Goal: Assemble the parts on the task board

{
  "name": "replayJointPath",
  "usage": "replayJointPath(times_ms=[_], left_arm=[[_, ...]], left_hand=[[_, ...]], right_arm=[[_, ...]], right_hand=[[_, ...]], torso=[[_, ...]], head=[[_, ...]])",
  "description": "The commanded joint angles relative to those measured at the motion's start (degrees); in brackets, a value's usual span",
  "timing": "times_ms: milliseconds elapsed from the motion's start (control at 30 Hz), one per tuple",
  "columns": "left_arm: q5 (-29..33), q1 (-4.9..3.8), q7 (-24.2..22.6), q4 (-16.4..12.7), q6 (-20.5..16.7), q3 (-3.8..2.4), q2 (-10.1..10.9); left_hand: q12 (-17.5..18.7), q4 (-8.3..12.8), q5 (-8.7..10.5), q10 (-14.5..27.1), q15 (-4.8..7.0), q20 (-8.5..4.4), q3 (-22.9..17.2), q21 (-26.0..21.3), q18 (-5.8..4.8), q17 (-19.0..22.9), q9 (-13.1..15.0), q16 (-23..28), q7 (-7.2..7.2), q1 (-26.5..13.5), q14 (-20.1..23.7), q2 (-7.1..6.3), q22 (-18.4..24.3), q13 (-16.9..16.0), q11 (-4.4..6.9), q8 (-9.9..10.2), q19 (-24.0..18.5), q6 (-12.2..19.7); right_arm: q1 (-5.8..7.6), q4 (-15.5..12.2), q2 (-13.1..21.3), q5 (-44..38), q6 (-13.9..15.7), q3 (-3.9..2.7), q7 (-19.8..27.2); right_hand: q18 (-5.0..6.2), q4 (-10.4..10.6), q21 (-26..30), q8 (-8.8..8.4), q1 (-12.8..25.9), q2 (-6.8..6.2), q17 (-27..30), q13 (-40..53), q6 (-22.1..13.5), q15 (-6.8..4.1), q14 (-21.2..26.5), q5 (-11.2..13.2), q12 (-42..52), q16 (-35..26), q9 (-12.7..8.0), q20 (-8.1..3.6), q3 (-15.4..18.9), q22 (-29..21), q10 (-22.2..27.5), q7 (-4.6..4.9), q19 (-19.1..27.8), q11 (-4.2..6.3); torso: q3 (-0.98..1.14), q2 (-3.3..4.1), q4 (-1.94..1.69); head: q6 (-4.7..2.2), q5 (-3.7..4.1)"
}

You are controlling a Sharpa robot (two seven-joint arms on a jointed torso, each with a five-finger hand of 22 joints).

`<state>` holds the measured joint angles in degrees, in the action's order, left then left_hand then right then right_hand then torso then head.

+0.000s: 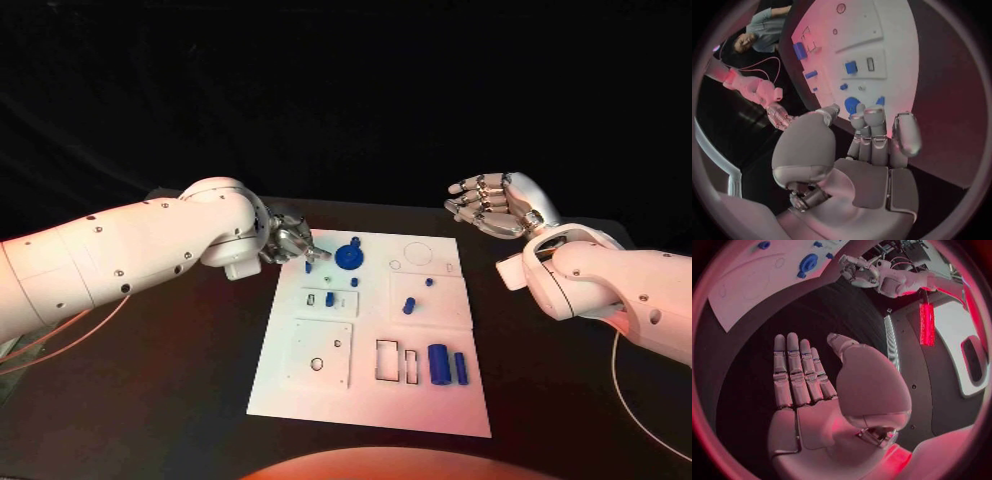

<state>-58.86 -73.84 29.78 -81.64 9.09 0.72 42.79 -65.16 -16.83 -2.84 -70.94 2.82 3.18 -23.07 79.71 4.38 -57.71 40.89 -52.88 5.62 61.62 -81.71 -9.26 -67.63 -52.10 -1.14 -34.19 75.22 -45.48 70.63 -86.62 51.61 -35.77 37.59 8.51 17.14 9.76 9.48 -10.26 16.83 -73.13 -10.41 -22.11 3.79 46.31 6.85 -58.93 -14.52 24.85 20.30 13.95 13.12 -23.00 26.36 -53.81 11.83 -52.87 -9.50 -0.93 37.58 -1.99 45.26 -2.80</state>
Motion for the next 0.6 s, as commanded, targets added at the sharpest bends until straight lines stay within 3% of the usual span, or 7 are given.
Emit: replayJointPath(times_ms=[33,167,333,600], left_arm=[[1.47,-1.00,-0.90,1.46,2.60,-0.07,-0.28],[-1.49,-1.64,-0.68,2.97,2.82,-0.10,-0.89],[-4.29,-1.93,-0.49,5.84,3.28,0.03,-2.56],[-6.29,-1.77,-0.19,10.71,6.74,1.15,-5.12]], left_hand=[[0.49,0.00,-0.34,0.32,-0.34,0.27,0.42,-0.09,0.51,-0.13,-0.41,0.13,0.09,0.61,-0.07,-0.13,-0.06,0.51,-0.10,0.41,0.01,0.22],[1.06,-0.08,-0.32,0.72,-0.43,0.42,0.82,-0.20,0.55,-0.13,-1.00,0.15,0.12,0.12,-0.05,0.25,0.10,1.41,-0.17,0.62,-0.06,-0.18],[1.16,-0.08,-0.31,0.80,-0.43,0.44,1.01,-0.19,0.54,-0.14,-1.15,0.14,0.11,0.00,-0.05,0.23,0.07,1.58,-0.17,0.64,-0.03,-0.32],[1.15,-0.06,-0.31,0.79,-0.41,0.48,1.33,-0.20,0.55,-0.12,-1.40,0.17,0.02,-0.12,-0.04,0.29,0.04,1.61,-0.11,0.54,0.01,-0.79]], right_arm=[[-0.03,0.05,-0.01,-0.08,-0.86,0.00,0.52],[-0.03,0.06,-0.09,-0.08,-0.94,0.00,0.50],[-0.07,0.17,-0.19,-0.08,-1.01,0.00,0.47],[-0.15,0.23,-0.29,-0.08,-1.07,0.00,0.47]], right_hand=[[0.53,-0.03,0.24,-0.34,0.53,0.13,0.08,-0.04,0.14,-0.03,0.42,0.12,-0.32,-0.30,-0.05,-0.03,0.27,-0.08,0.21,1.77,0.26,-0.27],[0.53,-0.03,0.24,-0.34,0.53,0.13,0.08,-0.04,0.14,-0.03,0.42,0.12,-0.32,-0.30,-0.05,-0.03,0.27,-0.08,0.21,1.77,0.26,-0.27],[0.54,-0.04,0.25,-0.34,0.52,0.14,0.08,-0.04,0.14,-0.03,0.41,0.11,-0.32,-0.31,-0.05,-0.03,0.26,-0.10,0.20,1.77,0.25,-0.27],[0.55,-0.08,0.28,-0.33,0.46,0.18,0.08,-0.04,0.17,-0.04,0.36,0.07,-0.30,-0.37,-0.05,-0.02,0.24,-0.15,0.18,1.76,0.22,-0.26]], torso=[[0.00,0.02,-0.08],[-0.06,0.12,0.09],[-0.09,0.03,-0.08],[-0.11,0.05,0.06]], head=[[-0.24,-0.16],[-0.42,-0.44],[-0.31,-0.44],[-0.22,-0.59]])
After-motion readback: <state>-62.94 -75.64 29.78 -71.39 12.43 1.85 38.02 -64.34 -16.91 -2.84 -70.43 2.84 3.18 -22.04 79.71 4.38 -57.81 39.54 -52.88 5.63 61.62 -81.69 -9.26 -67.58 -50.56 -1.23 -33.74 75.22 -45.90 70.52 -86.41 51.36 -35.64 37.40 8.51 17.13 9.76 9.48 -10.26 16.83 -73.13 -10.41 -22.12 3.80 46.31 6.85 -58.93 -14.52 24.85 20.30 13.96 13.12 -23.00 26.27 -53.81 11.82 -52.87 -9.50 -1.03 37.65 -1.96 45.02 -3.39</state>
